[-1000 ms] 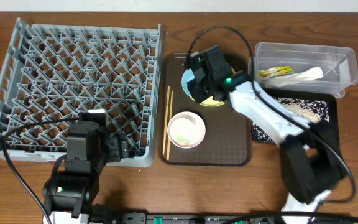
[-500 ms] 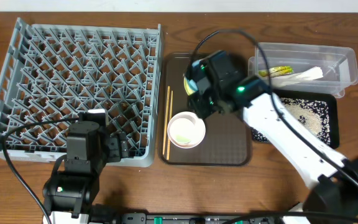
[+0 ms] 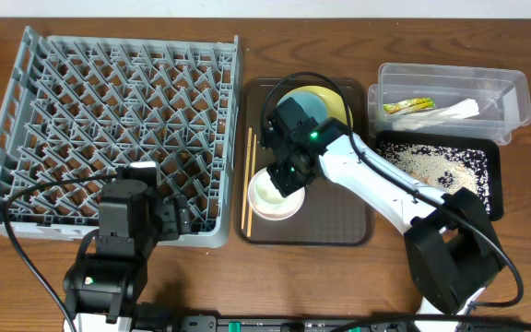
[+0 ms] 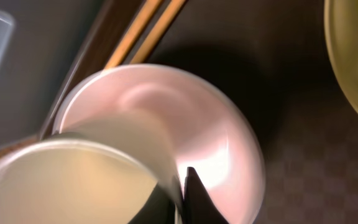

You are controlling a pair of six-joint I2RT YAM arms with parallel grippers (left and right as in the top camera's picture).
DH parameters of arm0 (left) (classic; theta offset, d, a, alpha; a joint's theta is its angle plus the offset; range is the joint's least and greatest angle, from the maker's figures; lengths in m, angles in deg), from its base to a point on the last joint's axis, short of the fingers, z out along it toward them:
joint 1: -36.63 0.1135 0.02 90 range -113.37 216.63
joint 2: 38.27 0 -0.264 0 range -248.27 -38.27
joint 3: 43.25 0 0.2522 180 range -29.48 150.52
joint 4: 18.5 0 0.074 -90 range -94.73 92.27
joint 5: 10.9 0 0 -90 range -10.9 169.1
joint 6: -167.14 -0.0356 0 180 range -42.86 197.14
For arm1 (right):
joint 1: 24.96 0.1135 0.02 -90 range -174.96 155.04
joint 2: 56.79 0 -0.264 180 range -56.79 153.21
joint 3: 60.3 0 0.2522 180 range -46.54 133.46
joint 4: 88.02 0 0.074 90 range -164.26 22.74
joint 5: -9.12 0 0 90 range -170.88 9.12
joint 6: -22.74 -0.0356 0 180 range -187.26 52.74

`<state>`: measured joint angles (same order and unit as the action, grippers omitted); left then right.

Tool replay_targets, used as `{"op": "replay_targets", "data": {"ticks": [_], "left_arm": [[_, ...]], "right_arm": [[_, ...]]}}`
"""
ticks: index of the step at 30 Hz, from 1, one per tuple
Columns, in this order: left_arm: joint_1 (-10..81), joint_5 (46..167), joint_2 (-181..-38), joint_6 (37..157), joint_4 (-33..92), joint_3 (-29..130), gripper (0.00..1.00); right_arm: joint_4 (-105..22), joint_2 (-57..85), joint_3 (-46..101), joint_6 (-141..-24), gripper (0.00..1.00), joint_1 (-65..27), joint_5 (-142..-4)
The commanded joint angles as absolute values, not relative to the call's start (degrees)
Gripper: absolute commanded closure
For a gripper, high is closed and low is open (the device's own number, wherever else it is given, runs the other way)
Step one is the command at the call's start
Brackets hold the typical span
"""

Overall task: Sort waste into correct bins and load items into the dishwasher
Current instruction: 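Grasp the pink cup with the right gripper and lift it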

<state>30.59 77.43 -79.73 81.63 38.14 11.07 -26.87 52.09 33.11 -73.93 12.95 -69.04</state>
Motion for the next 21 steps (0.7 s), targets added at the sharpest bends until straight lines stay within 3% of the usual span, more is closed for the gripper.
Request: {"op": "replay_targets", "data": {"ticks": [1,11,21], "left_arm": [[30.9,77.2,-79.5,81.9,38.1,12.5,0.1],[30.9,78.3,-79.5,83.5,34.8,12.5,0.1],[30.9,97.2,-81.4,91.8,19.7,12.5,0.1]], "right_arm": [[-27.1,51.4,33.0,-75.0,0.99,12.2,-69.1],[-26.4,39.9,37.3,-75.0,0.99,4.2,-69.0],[-27.3,33.6,38.0,-78.6,0.99,-7.3,-52.5]]}}
